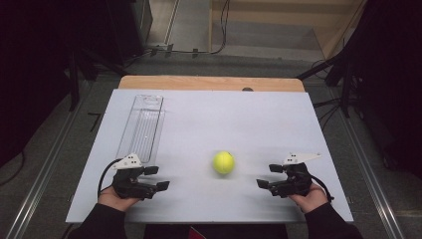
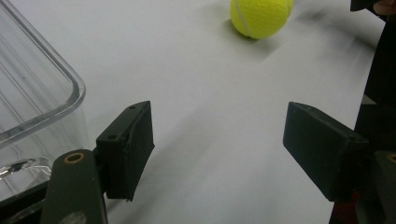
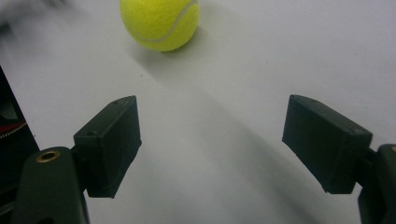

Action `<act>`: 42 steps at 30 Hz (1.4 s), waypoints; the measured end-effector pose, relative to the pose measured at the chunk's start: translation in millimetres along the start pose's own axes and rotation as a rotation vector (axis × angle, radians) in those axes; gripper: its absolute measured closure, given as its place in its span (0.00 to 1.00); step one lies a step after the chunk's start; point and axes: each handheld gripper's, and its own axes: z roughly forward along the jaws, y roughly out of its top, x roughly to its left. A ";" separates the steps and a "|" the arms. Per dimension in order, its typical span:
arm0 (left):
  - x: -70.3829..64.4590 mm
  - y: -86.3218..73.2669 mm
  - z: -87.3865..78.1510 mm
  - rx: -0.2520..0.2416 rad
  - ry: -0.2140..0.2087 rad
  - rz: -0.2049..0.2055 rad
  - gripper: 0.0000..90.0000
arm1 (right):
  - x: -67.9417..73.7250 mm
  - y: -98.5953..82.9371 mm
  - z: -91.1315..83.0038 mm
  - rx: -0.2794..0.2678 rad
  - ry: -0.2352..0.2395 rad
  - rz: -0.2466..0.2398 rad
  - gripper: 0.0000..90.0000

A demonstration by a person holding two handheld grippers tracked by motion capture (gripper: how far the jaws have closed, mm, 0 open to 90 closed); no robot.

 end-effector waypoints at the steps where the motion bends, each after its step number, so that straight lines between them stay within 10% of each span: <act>1: 0.0 0.0 0.0 0.000 0.000 0.000 0.28 | -0.1 -0.1 0.1 0.001 -0.003 -0.003 0.19; 42: 1.0 -0.5 1.3 0.008 -0.003 -0.005 0.28 | -3.8 -0.7 -4.6 -0.018 0.008 0.015 0.19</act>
